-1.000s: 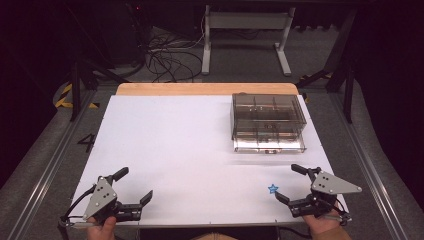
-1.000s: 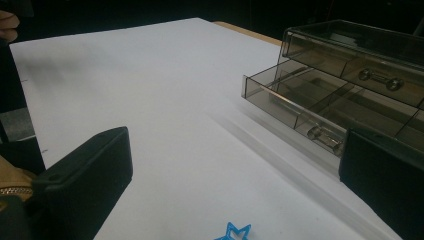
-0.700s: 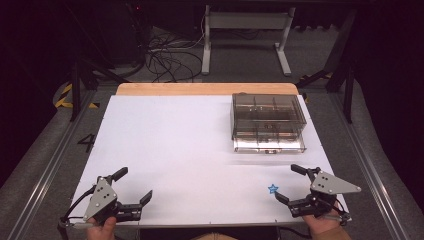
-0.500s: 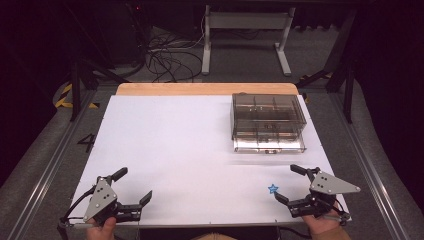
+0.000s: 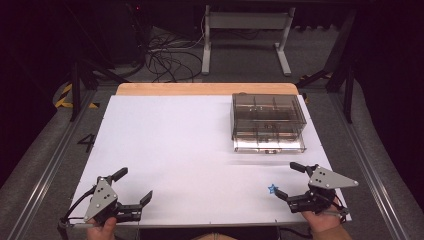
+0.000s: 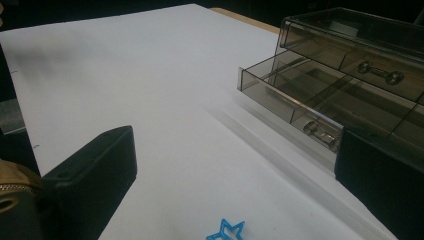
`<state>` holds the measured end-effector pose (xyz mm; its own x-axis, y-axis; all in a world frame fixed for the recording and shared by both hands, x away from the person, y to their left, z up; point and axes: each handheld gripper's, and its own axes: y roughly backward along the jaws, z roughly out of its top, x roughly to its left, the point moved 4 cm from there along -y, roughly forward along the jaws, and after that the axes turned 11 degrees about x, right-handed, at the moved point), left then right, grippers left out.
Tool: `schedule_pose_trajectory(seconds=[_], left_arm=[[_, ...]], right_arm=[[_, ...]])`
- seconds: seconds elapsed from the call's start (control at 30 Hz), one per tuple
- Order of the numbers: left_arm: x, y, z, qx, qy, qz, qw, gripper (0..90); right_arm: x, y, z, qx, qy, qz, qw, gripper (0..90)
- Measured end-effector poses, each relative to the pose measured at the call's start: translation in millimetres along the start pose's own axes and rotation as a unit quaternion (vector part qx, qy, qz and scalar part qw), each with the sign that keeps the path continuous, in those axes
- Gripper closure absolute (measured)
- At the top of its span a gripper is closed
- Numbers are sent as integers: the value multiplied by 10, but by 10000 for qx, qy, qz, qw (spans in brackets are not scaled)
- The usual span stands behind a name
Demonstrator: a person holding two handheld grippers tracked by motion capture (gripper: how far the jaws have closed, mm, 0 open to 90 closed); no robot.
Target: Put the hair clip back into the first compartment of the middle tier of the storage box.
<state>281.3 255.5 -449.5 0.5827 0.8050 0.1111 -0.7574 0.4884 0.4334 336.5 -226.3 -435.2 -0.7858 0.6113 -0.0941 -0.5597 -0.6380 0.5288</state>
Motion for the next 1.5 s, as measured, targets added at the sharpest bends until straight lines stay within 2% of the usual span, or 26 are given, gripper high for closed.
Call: schedule_pose_trajectory(seconds=[0.57,1.1,1.2,1.33,1.4,1.5], left_arm=[[-7,0,-1,16,1,25,10000,11],[-3,-8,-1,12,16,27,10000,11],[-4,-10,-4,25,20,20,10000,11],[-4,-13,-4,25,12,21,10000,11],[-5,-16,-4,26,9,23,10000,11],[-6,-17,-6,38,6,22,10000,11]], right_arm=[[-135,-145,225,244,-61,0,9997,51],[-193,-295,300,465,-56,103,9988,51],[-182,-321,290,563,-6,104,9984,52],[-184,-331,279,670,-90,207,9975,65],[-186,-345,264,827,-140,272,9961,78],[-185,-335,240,1031,-189,214,9943,128]])
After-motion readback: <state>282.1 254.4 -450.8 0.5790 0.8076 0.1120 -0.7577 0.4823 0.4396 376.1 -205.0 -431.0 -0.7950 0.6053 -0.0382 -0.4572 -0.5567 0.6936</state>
